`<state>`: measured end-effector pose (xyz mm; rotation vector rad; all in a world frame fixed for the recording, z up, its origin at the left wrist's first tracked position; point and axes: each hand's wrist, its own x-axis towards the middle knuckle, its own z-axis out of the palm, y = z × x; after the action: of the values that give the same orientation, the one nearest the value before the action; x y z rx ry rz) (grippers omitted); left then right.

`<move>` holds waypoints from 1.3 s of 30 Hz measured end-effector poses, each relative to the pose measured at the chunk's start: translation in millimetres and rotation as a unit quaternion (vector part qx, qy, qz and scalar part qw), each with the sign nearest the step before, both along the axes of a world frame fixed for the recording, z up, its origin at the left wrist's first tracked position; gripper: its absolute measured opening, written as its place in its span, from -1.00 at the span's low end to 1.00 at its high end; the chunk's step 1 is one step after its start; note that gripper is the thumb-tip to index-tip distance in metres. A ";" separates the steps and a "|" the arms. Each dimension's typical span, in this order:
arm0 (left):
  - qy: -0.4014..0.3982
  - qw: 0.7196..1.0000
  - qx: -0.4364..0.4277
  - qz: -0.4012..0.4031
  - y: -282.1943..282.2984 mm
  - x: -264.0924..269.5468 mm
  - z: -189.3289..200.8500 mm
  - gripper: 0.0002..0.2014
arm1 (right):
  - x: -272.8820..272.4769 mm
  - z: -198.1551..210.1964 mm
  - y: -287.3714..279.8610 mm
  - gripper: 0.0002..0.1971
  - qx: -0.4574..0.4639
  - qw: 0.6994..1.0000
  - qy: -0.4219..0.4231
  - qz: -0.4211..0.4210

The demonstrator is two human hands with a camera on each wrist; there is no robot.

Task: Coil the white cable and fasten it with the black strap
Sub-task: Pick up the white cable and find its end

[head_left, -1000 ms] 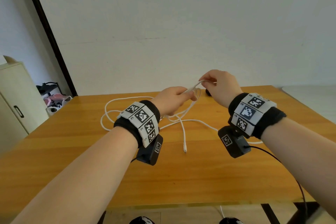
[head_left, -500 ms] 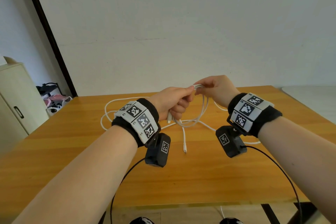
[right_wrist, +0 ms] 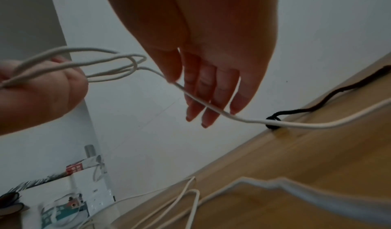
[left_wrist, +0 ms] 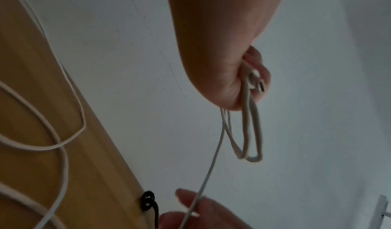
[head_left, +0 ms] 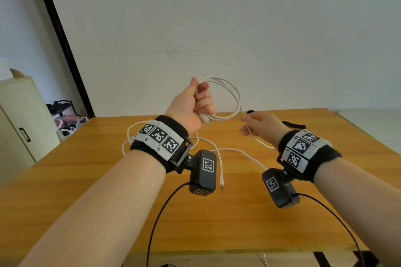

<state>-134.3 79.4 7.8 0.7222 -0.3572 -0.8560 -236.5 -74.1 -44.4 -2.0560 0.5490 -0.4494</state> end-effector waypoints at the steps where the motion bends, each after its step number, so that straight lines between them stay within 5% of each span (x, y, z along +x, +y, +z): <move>1: 0.002 1.000 -0.011 0.013 -0.7 1.1 0.7 -0.53 | 0.3 -1.3 1.5 -0.68 -0.014 0.999 0.030 0.003; 6: -0.007 0.997 -0.033 0.067 -0.9 3.5 2.1 -0.53 | 2.2 -5.3 10.9 -0.69 -0.141 0.966 0.208 0.058; 12: -0.057 0.990 -0.020 0.127 -3.9 6.9 1.1 -0.57 | 5.0 -5.3 19.2 -0.67 -0.214 0.956 0.194 0.053; 18: -0.123 0.983 0.036 0.133 -7.5 2.1 -0.5 -0.66 | 17.9 4.7 31.2 -0.50 -0.371 0.873 0.307 0.079; 22: -0.237 0.951 0.118 0.157 -9.8 -5.0 -9.7 -0.74 | 12.1 2.7 36.1 -0.42 -0.393 0.889 0.225 0.073; 28: -0.454 0.840 0.232 0.185 -12.4 -14.9 -19.2 -0.76 | 0.6 5.7 41.9 -0.65 -0.499 0.858 0.099 0.074; 33: -0.509 0.793 0.268 0.199 -13.5 -15.5 -16.5 -0.75 | -4.0 9.2 46.1 -0.69 -0.425 0.899 0.067 0.087; 39: -0.541 0.768 0.304 0.159 -11.7 -19.5 -18.5 -0.79 | -7.7 14.6 46.4 -0.78 -0.441 0.897 0.001 0.029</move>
<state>-153.8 67.7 -10.7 1.8294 -0.9701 -0.1087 -244.3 -27.7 -29.8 -2.9263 0.2905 -0.7560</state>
